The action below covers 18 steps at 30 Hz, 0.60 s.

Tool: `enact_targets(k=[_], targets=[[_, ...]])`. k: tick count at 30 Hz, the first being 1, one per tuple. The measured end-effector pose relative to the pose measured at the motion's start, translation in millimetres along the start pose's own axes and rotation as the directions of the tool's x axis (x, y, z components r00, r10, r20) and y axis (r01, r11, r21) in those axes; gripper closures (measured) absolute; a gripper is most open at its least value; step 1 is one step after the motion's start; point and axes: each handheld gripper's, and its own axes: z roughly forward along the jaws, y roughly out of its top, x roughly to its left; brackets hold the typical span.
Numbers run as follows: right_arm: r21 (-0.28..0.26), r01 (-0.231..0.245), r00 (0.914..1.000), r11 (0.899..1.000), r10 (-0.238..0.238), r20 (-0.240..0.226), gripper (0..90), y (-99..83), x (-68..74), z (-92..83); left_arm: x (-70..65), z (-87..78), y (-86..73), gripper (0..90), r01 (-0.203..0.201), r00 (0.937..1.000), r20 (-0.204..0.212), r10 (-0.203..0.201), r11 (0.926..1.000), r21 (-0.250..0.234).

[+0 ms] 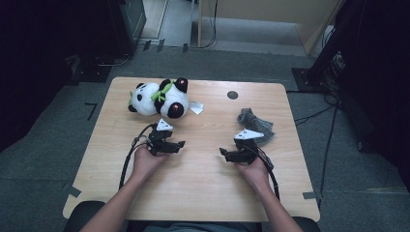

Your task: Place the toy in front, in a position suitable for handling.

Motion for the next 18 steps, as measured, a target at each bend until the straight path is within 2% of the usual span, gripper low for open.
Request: enact_targets(k=[2, 5, 7, 9, 12, 15, 16, 18], targets=[[-0.005, -0.016, 0.9999, 1.000, 0.016, -0.006, 26.4, 1.9, -1.1, -3.2, 1.1, -3.2, 1.3, 29.2, -0.005, 1.0000, -0.001, 0.005, 1.0000, -0.004], [-0.002, -0.009, 1.0000, 1.000, 0.009, 0.002, 27.8, 5.7, -2.4, -7.5, 4.3, -8.8, 3.5, 29.4, -0.002, 1.0000, 0.000, 0.002, 0.9999, -0.010], [0.004, -0.007, 1.0000, 1.000, 0.007, -0.007, 30.3, 9.7, -4.4, -10.3, 6.9, -11.8, 5.1, 31.7, 0.000, 0.9999, 0.014, 0.000, 1.0000, -0.007], [-0.005, -0.008, 0.9999, 1.000, 0.008, -0.011, 31.0, 13.2, -7.6, -13.1, 8.5, -14.6, 6.2, 31.5, -0.007, 0.9999, 0.009, 0.007, 1.0000, -0.007], [-0.024, -0.008, 0.9999, 1.000, 0.008, -0.011, 32.6, 14.3, -11.7, -16.1, 10.8, -19.2, 7.3, 32.0, 0.001, 0.9998, 0.019, -0.001, 0.9993, -0.037], [-0.028, -0.009, 0.9999, 1.000, 0.009, -0.007, 34.3, 14.9, -14.2, -17.9, 11.4, -23.1, 10.1, 31.5, -0.024, 0.9995, 0.020, 0.025, 0.9987, -0.046], [-0.029, -0.006, 1.0000, 1.000, 0.006, -0.004, 34.3, 15.1, -14.2, -18.0, 11.7, -24.1, 11.8, 31.5, -0.041, 0.9988, 0.026, 0.042, 0.9986, -0.034], [-0.015, -0.006, 0.9999, 1.000, 0.006, -0.011, 34.5, 17.6, -14.9, -18.3, 12.4, -25.1, 13.5, 30.5, -0.046, 0.9985, 0.028, 0.047, 0.9987, -0.022]])
